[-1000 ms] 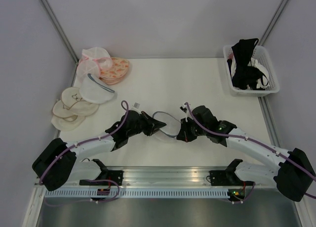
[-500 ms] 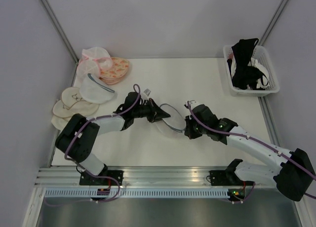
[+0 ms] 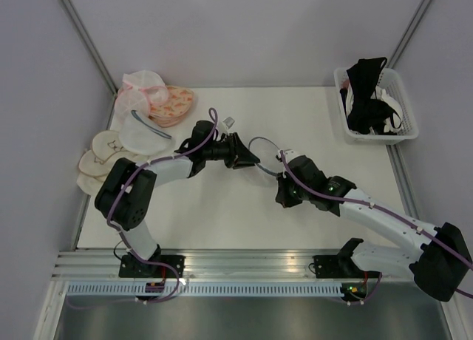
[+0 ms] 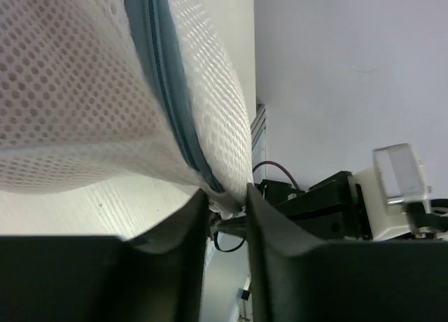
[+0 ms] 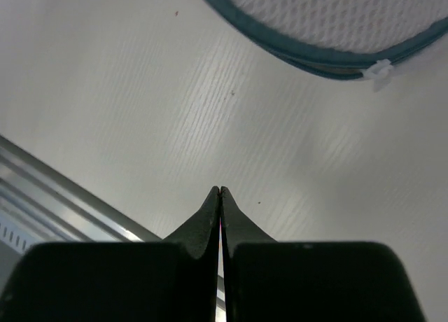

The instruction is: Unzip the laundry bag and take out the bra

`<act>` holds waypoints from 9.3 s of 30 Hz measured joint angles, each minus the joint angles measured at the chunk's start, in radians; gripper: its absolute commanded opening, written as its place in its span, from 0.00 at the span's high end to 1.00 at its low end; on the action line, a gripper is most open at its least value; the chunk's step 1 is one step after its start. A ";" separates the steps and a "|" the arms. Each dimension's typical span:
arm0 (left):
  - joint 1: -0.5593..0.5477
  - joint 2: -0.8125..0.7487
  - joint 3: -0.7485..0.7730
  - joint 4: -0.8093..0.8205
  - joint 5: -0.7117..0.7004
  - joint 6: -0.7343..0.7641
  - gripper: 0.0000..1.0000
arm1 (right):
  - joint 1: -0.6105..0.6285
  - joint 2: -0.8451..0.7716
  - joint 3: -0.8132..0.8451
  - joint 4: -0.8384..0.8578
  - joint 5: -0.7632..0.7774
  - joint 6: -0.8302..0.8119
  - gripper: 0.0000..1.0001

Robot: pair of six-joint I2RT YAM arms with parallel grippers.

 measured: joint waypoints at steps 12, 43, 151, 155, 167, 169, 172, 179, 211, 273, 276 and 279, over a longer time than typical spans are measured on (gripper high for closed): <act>0.061 0.031 -0.129 -0.011 0.082 0.060 0.98 | -0.061 -0.032 0.036 -0.026 0.248 0.053 0.90; 0.189 0.256 0.054 -0.157 0.341 0.233 0.98 | -0.116 0.326 0.065 0.190 -0.026 -0.065 0.45; 0.079 0.059 0.008 -0.133 0.074 0.022 0.98 | -0.085 0.175 0.046 -0.014 -0.066 -0.043 1.00; 0.092 0.129 0.163 -0.238 0.159 0.113 0.98 | -0.084 0.187 0.054 0.002 -0.040 -0.051 0.99; 0.128 0.144 0.185 -0.350 0.059 0.191 0.17 | -0.085 0.180 0.064 0.011 -0.053 -0.055 1.00; 0.129 0.061 0.103 -0.373 -0.012 0.188 0.16 | -0.085 0.180 0.064 0.017 -0.071 -0.055 1.00; 0.119 -0.088 -0.005 -0.398 -0.100 0.174 0.15 | -0.085 0.180 0.064 0.039 -0.117 -0.052 1.00; -0.002 -0.273 -0.138 -0.353 -0.191 0.077 0.12 | -0.085 0.180 0.055 0.130 -0.304 -0.038 1.00; -0.081 -0.089 -0.101 -0.189 -0.146 -0.055 0.98 | -0.070 0.180 0.055 -0.009 -0.155 -0.074 1.00; -0.115 -0.156 -0.147 -0.190 -0.188 -0.070 0.98 | -0.053 0.221 0.099 0.138 -0.363 -0.092 0.99; -0.104 -0.113 -0.106 -0.196 -0.155 -0.037 0.98 | -0.053 0.221 0.099 0.107 -0.327 -0.107 1.00; -0.079 -0.067 -0.057 -0.222 -0.111 0.019 0.98 | -0.051 0.221 0.099 0.060 -0.266 -0.119 1.00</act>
